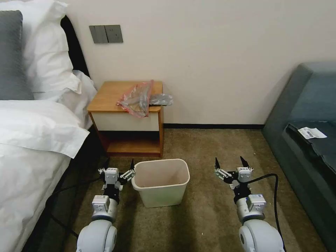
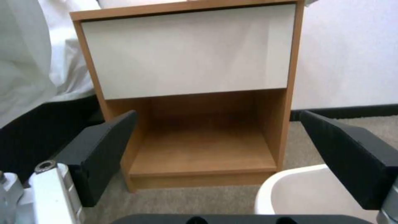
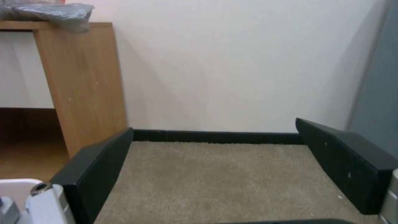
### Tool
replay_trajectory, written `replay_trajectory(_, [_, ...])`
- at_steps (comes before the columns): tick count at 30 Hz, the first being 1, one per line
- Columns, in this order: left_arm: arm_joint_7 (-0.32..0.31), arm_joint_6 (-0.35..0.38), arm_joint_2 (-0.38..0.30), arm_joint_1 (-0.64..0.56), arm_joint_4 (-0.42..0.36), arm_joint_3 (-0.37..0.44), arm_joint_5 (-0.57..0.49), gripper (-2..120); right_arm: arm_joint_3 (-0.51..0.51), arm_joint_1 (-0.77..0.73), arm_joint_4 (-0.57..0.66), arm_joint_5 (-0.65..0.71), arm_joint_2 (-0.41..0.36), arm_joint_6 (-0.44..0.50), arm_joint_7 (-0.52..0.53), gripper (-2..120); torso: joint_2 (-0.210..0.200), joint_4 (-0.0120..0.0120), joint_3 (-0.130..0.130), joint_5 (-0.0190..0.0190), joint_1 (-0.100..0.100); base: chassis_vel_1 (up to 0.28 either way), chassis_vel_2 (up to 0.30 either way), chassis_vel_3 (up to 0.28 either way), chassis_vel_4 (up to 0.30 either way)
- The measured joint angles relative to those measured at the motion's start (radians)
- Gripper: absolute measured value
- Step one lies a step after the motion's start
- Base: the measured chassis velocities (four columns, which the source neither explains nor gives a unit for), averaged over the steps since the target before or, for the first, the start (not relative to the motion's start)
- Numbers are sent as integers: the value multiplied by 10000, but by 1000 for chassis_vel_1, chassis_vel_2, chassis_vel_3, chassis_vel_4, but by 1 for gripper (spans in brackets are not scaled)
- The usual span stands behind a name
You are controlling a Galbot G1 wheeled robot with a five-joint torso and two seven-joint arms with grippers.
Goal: Pick up the garbage bag from the table and place it over the trash can.
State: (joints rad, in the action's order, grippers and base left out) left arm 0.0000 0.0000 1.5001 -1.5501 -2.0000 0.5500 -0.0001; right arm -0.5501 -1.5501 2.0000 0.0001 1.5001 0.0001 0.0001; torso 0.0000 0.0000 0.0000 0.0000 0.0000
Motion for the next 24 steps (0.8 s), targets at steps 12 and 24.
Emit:
replay_trajectory(12, [0, 0, 0, 0, 0, 0, 0, 98, 0, 0, 0, 0, 0, 0, 0, 100, 0, 0, 0, 0, 0, 0, 0, 0, 0])
replay_trajectory(24, [0, 0, 0, 0, 0, 0, 0, 98, 0, 2, -4, 2, -14, 17, 0, 100, 0, 0, 0, 0, 0, 0, 0, 0, 0])
